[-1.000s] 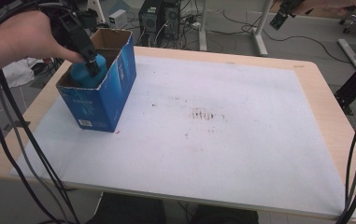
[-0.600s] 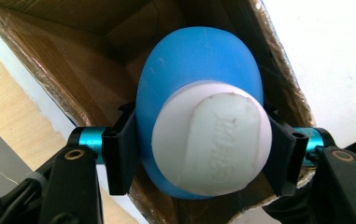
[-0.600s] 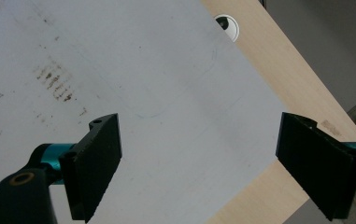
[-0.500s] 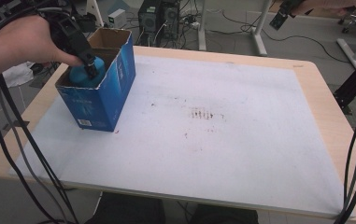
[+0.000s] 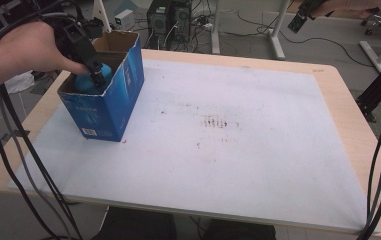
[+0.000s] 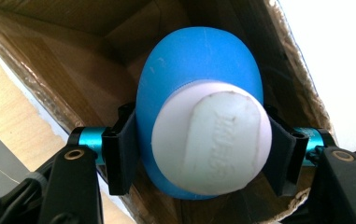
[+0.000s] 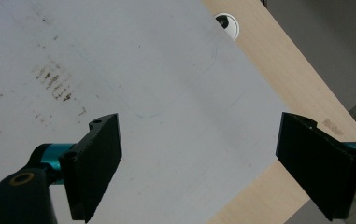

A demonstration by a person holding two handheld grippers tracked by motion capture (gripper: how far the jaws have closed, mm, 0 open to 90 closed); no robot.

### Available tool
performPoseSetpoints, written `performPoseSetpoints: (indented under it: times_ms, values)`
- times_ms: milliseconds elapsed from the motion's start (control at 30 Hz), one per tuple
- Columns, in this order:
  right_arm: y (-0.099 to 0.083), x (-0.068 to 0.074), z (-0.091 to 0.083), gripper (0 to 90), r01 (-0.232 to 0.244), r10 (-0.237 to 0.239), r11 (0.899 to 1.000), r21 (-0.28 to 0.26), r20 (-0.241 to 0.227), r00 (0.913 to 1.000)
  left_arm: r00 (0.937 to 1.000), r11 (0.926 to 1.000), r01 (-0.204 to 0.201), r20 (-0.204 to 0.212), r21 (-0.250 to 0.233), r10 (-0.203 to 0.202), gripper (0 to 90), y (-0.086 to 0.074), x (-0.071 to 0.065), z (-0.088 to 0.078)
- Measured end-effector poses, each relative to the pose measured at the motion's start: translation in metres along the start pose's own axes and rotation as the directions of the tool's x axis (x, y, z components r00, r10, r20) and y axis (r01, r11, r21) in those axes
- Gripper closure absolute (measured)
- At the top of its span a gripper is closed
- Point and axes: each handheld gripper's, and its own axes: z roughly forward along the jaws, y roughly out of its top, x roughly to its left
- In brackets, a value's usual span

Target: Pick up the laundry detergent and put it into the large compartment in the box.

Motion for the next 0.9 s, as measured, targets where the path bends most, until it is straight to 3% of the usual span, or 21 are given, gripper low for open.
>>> performPoseSetpoints:
  times_ms: [467, 900]
  values:
    - [-0.0016, -0.0001, 0.0005, 13.7, -0.004, 0.004, 1.0, -0.001, -0.004, 1.0, 0.9999, 0.9999, -0.013, -0.002, 0.0, 0.013, 37.8, 0.0009, -0.0007, 0.0017]
    - [-0.0015, 0.0005, 0.0011, 13.7, -0.006, 0.006, 1.0, 0.002, -0.005, 1.0, 0.9999, 0.9999, 0.009, 0.009, -0.01, -0.009, 37.4, -0.0002, 0.0014, 0.0024]
